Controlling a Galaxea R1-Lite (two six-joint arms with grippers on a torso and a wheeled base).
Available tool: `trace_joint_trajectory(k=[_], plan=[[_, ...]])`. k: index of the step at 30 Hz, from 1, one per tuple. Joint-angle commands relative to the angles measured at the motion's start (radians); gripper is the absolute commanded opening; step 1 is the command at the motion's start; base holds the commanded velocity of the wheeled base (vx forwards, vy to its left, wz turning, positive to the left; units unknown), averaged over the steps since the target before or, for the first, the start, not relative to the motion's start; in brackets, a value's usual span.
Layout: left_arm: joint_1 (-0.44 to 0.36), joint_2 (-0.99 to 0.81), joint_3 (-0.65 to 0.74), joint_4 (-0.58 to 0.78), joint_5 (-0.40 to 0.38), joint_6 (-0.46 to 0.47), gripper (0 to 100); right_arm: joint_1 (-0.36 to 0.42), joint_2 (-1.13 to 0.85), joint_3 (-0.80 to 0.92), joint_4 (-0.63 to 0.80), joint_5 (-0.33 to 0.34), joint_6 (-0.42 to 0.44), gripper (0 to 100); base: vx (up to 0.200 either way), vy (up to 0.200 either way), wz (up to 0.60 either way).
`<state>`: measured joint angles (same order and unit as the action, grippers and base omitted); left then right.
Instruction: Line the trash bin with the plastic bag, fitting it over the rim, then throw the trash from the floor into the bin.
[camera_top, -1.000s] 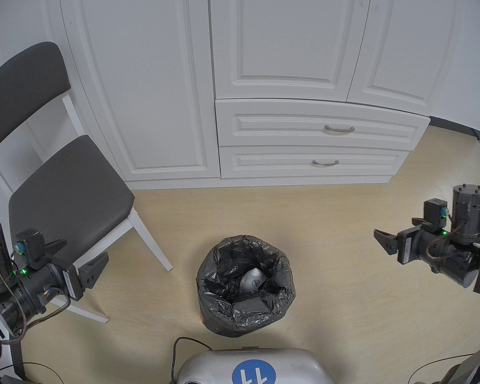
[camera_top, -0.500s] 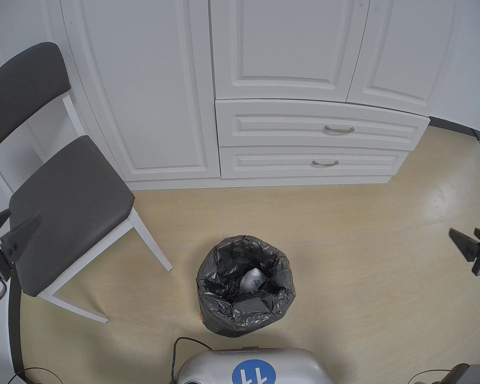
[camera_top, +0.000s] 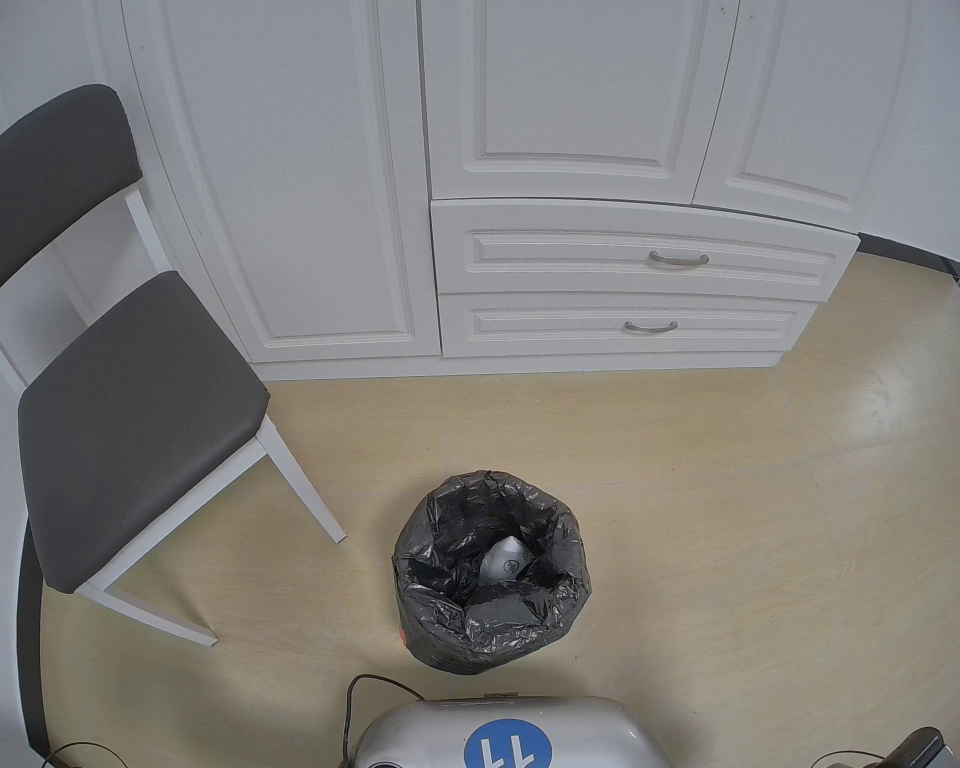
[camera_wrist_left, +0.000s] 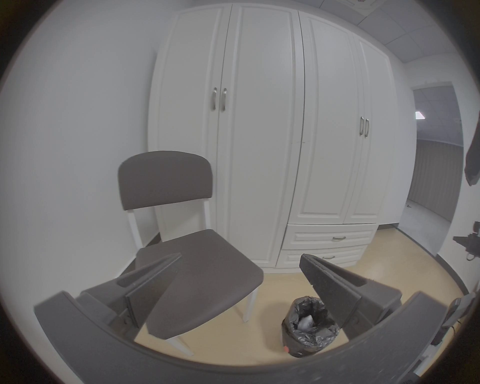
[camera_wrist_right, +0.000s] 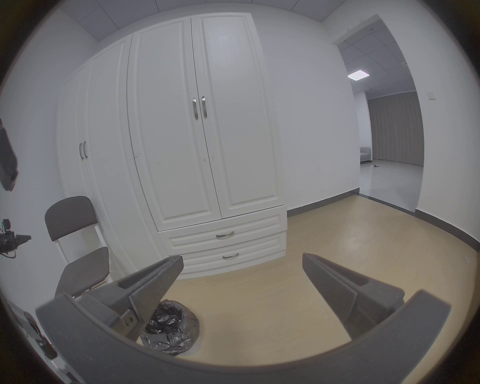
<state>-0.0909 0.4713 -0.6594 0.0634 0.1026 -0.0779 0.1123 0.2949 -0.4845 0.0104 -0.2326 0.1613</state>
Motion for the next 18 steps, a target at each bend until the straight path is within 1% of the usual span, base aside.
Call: trace_joint_trajectory(k=[1, 2, 3, 4, 5, 7, 8, 12, 15, 16, 18], plan=[[0.071, -0.168, -0.02, 0.096, 0.02, 0.015, 100, -0.042, -0.209, 0.012, 0.109, -0.042, 0.004, 100, 0.0, 0.0, 0.0], [0.094, -0.214, -0.045, 0.167, 0.02, 0.015, 100, -0.111, -0.261, 0.024, 0.125, -0.04, 0.004, 100, 0.0, 0.0, 0.0], [0.1, -0.243, -0.059, 0.211, 0.019, 0.015, 100, -0.115, -0.295, 0.052, 0.14, -0.021, 0.001, 100, 0.0, 0.0, 0.0], [0.102, -0.266, -0.069, 0.251, 0.012, 0.015, 100, -0.115, -0.295, 0.07, 0.149, -0.014, 0.006, 100, 0.0, 0.0, 0.0], [0.103, -0.296, -0.08, 0.302, 0.005, 0.017, 100, -0.115, -0.295, 0.09, 0.148, -0.03, 0.006, 100, 0.0, 0.0, 0.0], [0.103, -0.338, -0.086, 0.354, 0.003, 0.017, 100, -0.115, -0.295, 0.092, 0.149, -0.067, 0.009, 100, 0.0, 0.0, 0.0], [0.099, -0.355, -0.085, 0.372, 0.003, 0.017, 100, -0.115, -0.295, 0.095, 0.149, -0.076, 0.011, 100, 0.0, 0.0, 0.0], [0.1, -0.411, -0.063, 0.426, 0.003, 0.017, 100, -0.115, -0.295, 0.104, 0.148, -0.076, 0.011, 100, 0.0, 0.0, 0.0], [0.103, -0.439, -0.029, 0.429, 0.003, 0.018, 100, -0.115, -0.295, 0.107, 0.148, -0.074, 0.007, 100, 0.0, 0.0, 0.0], [0.095, -0.47, 0.01, 0.426, 0.003, 0.018, 100, -0.114, -0.295, 0.113, 0.146, -0.065, 0.003, 100, 0.0, 0.0, 0.0], [0.094, -0.471, 0.033, 0.424, 0.014, 0.015, 100, -0.115, -0.295, 0.118, 0.143, -0.051, 0.001, 100, 0.0, 0.0, 0.0]])
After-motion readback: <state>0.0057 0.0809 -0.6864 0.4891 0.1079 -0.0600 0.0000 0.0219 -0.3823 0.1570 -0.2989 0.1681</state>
